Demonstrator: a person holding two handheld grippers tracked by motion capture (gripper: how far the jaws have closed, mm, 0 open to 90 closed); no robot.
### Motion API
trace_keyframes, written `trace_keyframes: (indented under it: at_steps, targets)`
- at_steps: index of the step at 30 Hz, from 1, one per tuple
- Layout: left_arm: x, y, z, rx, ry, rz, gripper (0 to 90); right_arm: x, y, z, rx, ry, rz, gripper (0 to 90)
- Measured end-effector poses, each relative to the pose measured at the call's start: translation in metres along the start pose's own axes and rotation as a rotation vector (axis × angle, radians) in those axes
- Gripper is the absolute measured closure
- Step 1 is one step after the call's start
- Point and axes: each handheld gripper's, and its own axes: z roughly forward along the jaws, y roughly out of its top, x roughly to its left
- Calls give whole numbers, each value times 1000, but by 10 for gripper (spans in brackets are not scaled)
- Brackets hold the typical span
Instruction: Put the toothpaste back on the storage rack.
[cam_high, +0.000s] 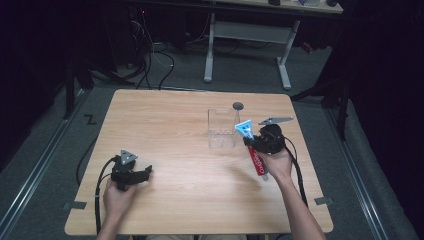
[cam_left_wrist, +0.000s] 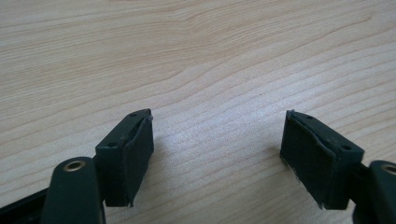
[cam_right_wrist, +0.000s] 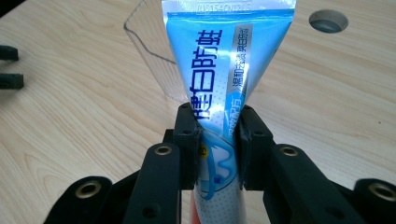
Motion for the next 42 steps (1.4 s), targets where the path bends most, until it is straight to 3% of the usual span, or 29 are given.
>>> trace_keyframes:
  at_steps: [14, 28, 32, 42]
  targets:
    - [0, 0, 0, 0, 0, 1, 258, 13, 21, 4, -41, 32, 5, 735]
    - [0, 0, 0, 0, 0, 0, 258, 27, 45, 11, -73, 88, -24, 736]
    - [0, 0, 0, 0, 0, 1, 258, 27, 49, 13, -88, 108, -10, 736]
    - [0, 0, 0, 0, 0, 1, 258, 34, 61, 16, -117, 116, -35, 738]
